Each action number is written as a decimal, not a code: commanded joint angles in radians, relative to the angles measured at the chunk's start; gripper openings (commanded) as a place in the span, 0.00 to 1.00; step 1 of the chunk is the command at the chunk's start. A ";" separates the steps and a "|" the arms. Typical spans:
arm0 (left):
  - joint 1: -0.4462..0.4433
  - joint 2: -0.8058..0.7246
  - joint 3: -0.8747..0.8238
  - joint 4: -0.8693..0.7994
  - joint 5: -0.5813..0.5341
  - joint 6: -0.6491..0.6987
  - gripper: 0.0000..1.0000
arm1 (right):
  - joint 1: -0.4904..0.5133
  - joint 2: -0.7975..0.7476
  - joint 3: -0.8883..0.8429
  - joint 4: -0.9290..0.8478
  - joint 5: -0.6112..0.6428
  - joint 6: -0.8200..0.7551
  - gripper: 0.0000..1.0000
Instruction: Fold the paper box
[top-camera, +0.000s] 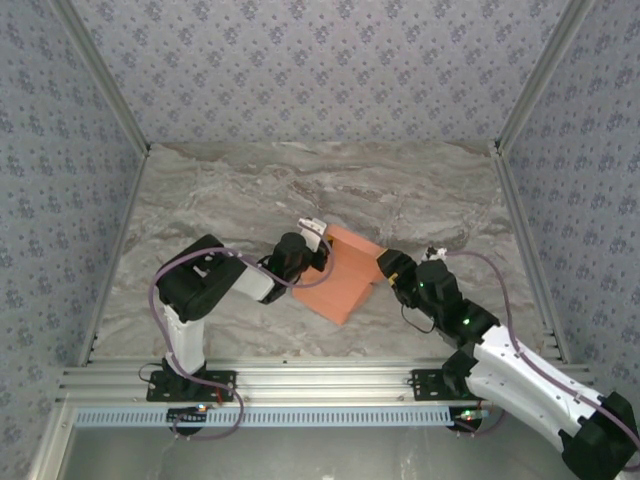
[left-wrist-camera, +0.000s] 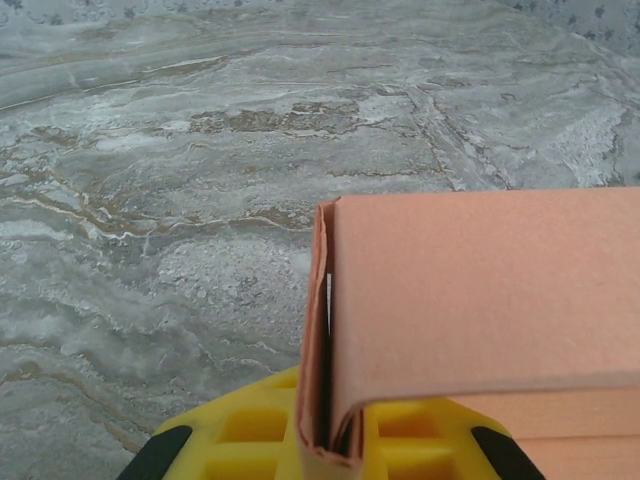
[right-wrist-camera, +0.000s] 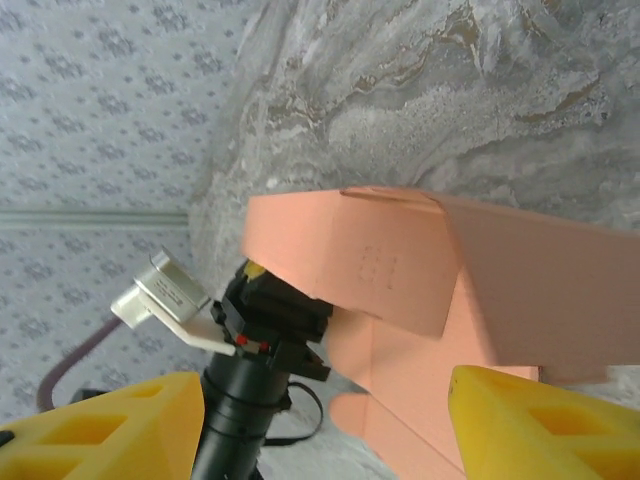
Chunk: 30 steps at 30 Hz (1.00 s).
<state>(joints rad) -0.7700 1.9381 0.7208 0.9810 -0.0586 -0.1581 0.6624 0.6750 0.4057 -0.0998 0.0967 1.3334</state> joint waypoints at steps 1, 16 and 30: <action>-0.001 -0.021 -0.006 0.009 0.078 0.049 0.09 | -0.022 0.001 0.140 -0.154 -0.049 -0.204 0.68; 0.010 -0.176 -0.074 -0.034 0.142 0.042 0.47 | -0.322 0.608 0.698 -0.453 -0.437 -0.983 0.62; 0.051 -0.067 -0.050 -0.028 0.121 0.110 0.55 | -0.333 1.026 0.996 -0.620 -0.686 -1.220 0.50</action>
<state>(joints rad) -0.7200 1.8427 0.6212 0.9348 0.0414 -0.0933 0.3370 1.6554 1.3483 -0.6415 -0.4919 0.1703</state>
